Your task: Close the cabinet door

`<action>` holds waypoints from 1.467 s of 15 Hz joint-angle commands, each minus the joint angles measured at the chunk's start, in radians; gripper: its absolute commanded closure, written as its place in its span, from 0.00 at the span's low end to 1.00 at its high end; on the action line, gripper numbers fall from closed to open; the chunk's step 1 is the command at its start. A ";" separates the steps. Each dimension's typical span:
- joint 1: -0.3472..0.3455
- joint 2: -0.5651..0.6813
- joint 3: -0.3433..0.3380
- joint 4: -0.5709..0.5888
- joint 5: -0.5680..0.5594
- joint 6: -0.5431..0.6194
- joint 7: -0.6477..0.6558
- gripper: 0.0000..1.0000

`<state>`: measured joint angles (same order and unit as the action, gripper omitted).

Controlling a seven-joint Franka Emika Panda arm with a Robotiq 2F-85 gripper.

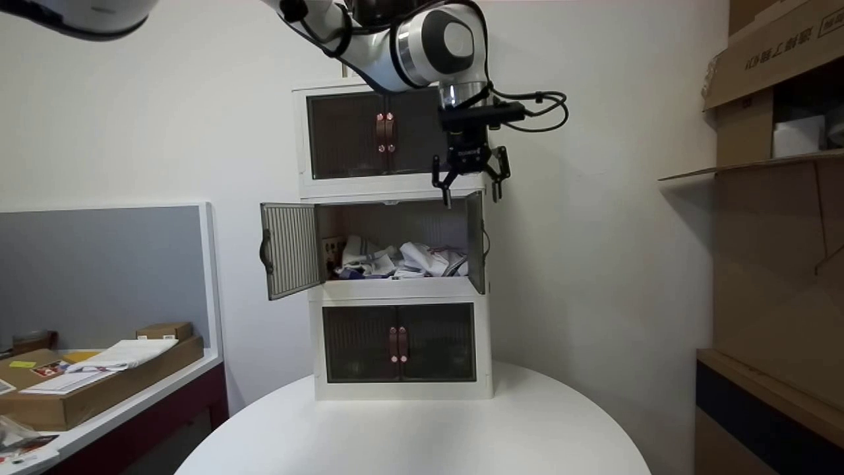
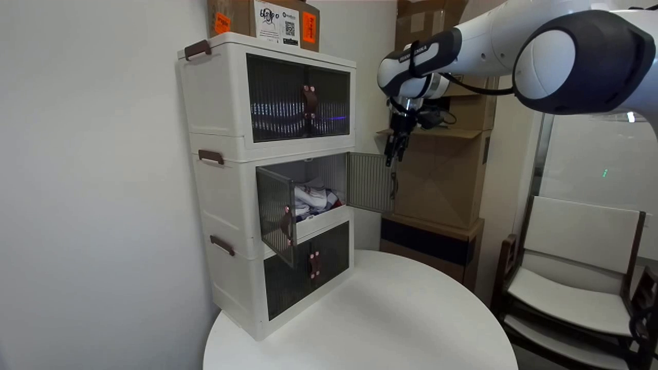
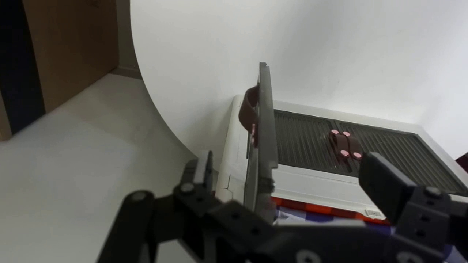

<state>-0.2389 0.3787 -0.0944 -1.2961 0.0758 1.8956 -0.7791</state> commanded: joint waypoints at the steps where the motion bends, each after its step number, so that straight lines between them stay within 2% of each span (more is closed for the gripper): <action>1: 0.016 -0.020 0.016 -0.047 -0.014 0.008 -0.046 0.00; 8: 0.052 -0.124 0.058 -0.236 -0.015 0.095 -0.087 0.00; 15: 0.089 -0.259 0.071 -0.457 0.013 0.267 -0.065 0.00; 22: 0.117 -0.327 0.070 -0.618 0.058 0.486 -0.045 0.00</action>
<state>-0.1339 0.1044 -0.0219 -1.8196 0.0911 2.2815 -0.8298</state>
